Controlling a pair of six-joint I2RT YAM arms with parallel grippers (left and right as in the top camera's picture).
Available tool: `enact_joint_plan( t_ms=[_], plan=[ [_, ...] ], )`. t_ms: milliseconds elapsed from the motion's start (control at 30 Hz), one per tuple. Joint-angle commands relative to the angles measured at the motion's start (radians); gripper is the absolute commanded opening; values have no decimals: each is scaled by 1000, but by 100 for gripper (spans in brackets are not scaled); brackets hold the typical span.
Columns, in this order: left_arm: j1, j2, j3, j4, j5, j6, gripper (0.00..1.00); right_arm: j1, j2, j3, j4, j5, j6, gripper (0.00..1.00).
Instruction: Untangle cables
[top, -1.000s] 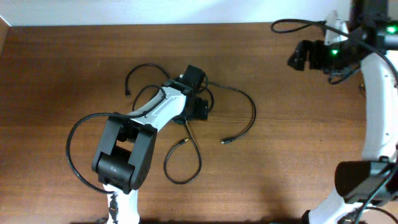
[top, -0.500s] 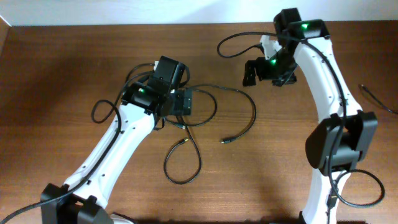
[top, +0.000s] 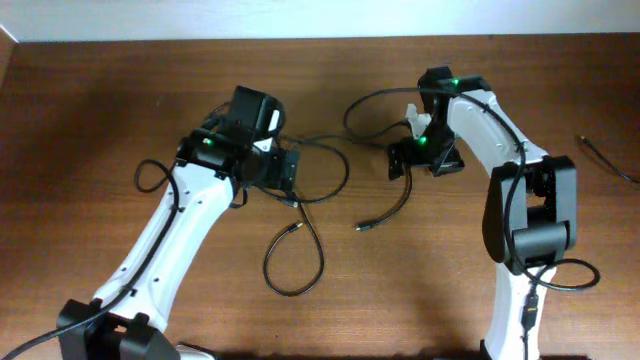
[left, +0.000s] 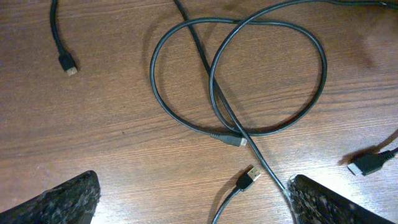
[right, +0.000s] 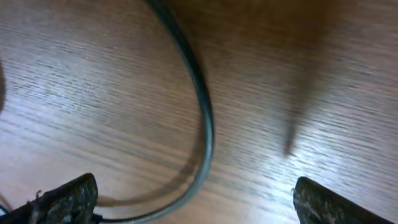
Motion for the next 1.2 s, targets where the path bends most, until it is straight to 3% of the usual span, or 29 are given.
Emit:
enact_joint_plan(
  t_ms=[0,100,300,633,800,900,933,967,1067,1167],
  plan=[
    [50,-17,3,-2,68,61,99,45,7,-28,35,-5,5,96],
    [83,-17,3,-18,71,65,99,66,7,-29,64,-5,16,82],
    [82,-17,3,-20,64,64,99,69,8,-29,87,40,16,71],
    [82,-17,3,-20,64,64,99,69,34,-29,120,92,15,65],
    [82,-17,3,-20,64,64,99,69,79,-29,114,92,15,48],
    [82,-17,3,-20,64,64,99,69,82,-29,114,92,15,22],
    [82,-17,3,-20,64,64,98,67,82,-29,112,92,15,8],
    [82,-17,3,-20,64,64,99,64,82,-28,103,92,15,4],
    [82,-17,3,-20,64,64,99,41,82,45,-7,92,14,4],
    [82,-17,3,-20,64,64,99,13,82,237,-188,92,14,4]
  ],
)
